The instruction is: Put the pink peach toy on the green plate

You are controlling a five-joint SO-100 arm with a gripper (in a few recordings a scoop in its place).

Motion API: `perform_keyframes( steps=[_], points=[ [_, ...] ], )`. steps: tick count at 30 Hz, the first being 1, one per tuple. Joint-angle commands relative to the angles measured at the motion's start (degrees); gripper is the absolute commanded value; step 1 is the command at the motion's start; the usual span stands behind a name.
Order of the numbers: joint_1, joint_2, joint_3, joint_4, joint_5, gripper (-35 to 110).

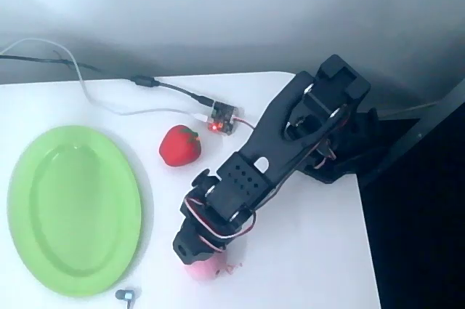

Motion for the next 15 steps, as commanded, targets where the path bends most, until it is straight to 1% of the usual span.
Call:
perform_keyframes(
  steps=[1, 9, 15],
  points=[
    [0.1, 0.4, -0.8, -0.4, -4.3, 2],
    [0.6, 1.3, 0.1, -0.1, -4.3, 0],
    [4.7, 9.7, 2.5, -0.1, -5.7, 0]
  ],
)
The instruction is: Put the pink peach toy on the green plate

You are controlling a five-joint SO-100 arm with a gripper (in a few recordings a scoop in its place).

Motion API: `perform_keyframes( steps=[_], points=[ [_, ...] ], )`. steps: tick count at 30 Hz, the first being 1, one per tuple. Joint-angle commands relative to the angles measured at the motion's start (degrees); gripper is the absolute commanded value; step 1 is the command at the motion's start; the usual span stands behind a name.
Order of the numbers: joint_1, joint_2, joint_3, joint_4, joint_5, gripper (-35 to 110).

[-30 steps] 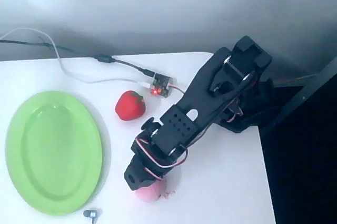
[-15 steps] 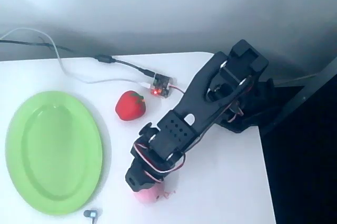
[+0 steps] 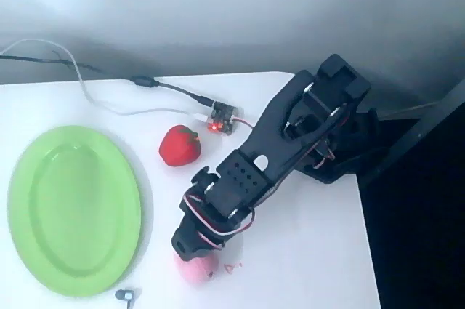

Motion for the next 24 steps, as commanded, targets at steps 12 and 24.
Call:
perform_keyframes(
  steps=[12, 24],
  points=[
    [20.9, 8.7, -8.3, -2.6, -15.7, 0],
    [23.9, -13.9, -32.9, -2.4, -16.8, 0]
  ],
)
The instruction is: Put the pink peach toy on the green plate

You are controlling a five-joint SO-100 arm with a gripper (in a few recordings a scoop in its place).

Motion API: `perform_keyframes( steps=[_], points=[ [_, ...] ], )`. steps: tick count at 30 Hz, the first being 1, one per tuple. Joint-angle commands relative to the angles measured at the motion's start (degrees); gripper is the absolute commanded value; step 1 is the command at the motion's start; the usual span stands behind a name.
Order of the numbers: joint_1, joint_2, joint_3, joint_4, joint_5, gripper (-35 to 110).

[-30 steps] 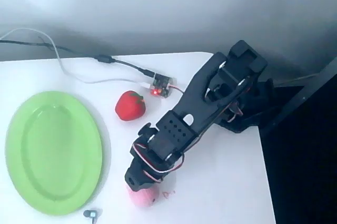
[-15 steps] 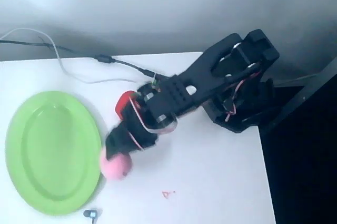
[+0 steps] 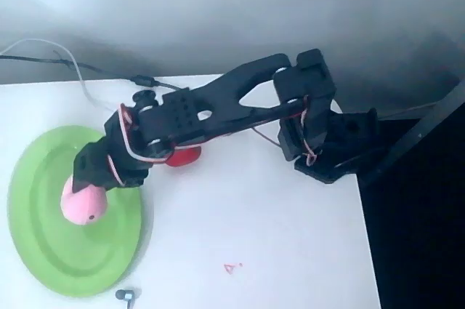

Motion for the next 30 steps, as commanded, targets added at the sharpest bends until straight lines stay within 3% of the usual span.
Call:
perform_keyframes(
  steps=[1, 10, 16, 30],
  points=[
    [0.1, -0.4, -3.8, 0.4, -18.4, 0],
    [1.0, -2.6, -4.4, 2.6, -18.1, 2],
    [0.2, -6.1, -7.6, 8.1, -15.2, 12],
    [-1.1, -17.1, -15.6, 8.1, -11.0, 25]
  ],
)
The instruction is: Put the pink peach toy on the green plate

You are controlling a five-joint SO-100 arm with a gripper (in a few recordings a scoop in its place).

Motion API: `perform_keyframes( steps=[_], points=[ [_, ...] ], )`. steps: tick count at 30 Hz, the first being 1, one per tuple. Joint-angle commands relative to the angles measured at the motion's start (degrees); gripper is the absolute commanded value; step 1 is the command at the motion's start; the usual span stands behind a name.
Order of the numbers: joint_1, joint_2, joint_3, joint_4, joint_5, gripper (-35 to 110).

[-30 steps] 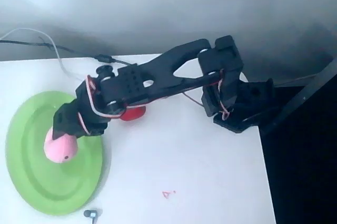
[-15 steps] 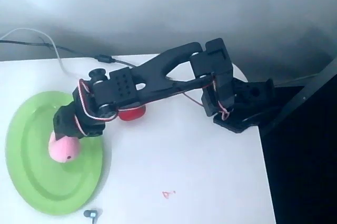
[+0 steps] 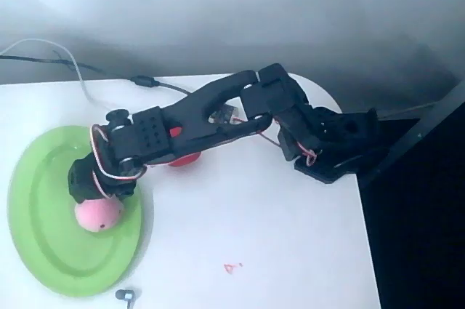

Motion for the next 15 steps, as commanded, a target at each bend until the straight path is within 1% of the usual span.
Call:
perform_keyframes(
  steps=[1, 3, 6, 15],
  points=[
    [-1.1, -0.1, -2.1, 1.4, -11.0, 25],
    [-1.3, -0.5, -2.4, 1.4, -9.8, 30],
    [-1.1, -0.6, -2.5, 1.4, -9.2, 33],
    [-1.1, -1.0, -2.9, 1.4, -8.3, 40]
  ],
)
